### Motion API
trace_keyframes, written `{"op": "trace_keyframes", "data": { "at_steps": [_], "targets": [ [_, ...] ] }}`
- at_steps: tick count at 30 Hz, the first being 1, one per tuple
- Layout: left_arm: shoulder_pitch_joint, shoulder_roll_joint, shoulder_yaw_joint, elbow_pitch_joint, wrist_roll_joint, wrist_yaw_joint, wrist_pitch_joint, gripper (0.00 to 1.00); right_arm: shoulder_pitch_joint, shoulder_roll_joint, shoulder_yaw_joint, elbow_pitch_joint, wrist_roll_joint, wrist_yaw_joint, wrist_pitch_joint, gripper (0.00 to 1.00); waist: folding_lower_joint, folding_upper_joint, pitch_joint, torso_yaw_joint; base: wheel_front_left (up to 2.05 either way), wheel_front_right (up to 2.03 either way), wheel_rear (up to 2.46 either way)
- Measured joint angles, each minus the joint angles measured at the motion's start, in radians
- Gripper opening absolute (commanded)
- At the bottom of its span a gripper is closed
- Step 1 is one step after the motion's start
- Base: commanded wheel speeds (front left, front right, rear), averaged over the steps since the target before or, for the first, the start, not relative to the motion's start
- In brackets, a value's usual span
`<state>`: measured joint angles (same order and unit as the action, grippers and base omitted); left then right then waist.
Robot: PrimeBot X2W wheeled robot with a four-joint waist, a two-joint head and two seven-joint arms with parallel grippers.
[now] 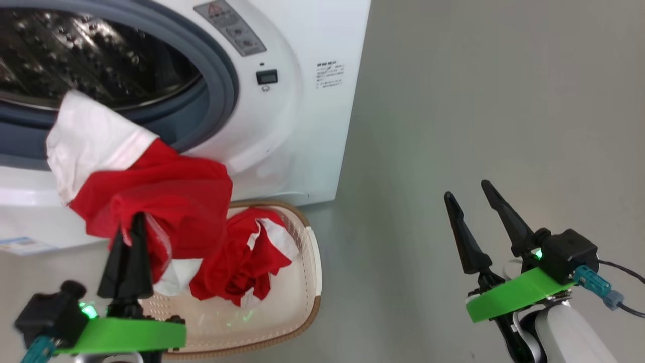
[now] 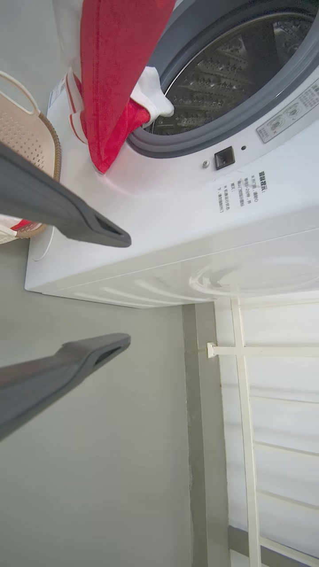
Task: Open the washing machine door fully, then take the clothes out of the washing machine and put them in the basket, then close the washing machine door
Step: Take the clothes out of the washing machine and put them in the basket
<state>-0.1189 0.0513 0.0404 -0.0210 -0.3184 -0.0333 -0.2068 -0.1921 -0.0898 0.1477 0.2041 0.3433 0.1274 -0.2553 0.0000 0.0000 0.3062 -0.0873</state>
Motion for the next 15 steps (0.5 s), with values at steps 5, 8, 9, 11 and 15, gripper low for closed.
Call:
{"op": "trace_keyframes", "data": {
  "at_steps": [5,8,9,11,15],
  "targets": [
    [-0.073,-0.003,-0.012,0.169,-0.064,-0.022,-0.002,0.0,-0.026,-0.001,0.004,-0.002,0.0,0.0,0.0,1.0,0.0,0.0,0.042,0.004,0.0,0.0,0.0],
    [-0.122,-0.004,-0.026,0.265,-0.087,-0.03,-0.008,0.0,-0.038,-0.002,0.005,-0.002,0.0,0.0,0.0,1.0,0.0,0.0001,0.067,0.005,0.0,0.0,0.0],
    [-0.139,-0.004,-0.031,0.299,-0.088,-0.031,-0.014,0.0,-0.043,-0.003,0.007,-0.003,0.0,0.0,0.0,1.0,0.0,0.0,0.075,0.005,0.0,0.0,0.0],
    [-0.172,-0.005,-0.04,0.363,-0.086,-0.039,-0.021,0.0,-0.052,-0.003,0.012,-0.005,0.0,0.0,0.0,1.0,0.0,0.0,0.092,0.004,0.0,0.0,0.0],
    [-0.252,-0.007,-0.042,0.495,-0.1,-0.048,-0.03,0.0,-0.077,-0.004,0.019,-0.012,0.0,0.0,0.0,1.0,0.0,0.0001,0.127,0.0,0.0,0.0,0.0]
  ]
}}
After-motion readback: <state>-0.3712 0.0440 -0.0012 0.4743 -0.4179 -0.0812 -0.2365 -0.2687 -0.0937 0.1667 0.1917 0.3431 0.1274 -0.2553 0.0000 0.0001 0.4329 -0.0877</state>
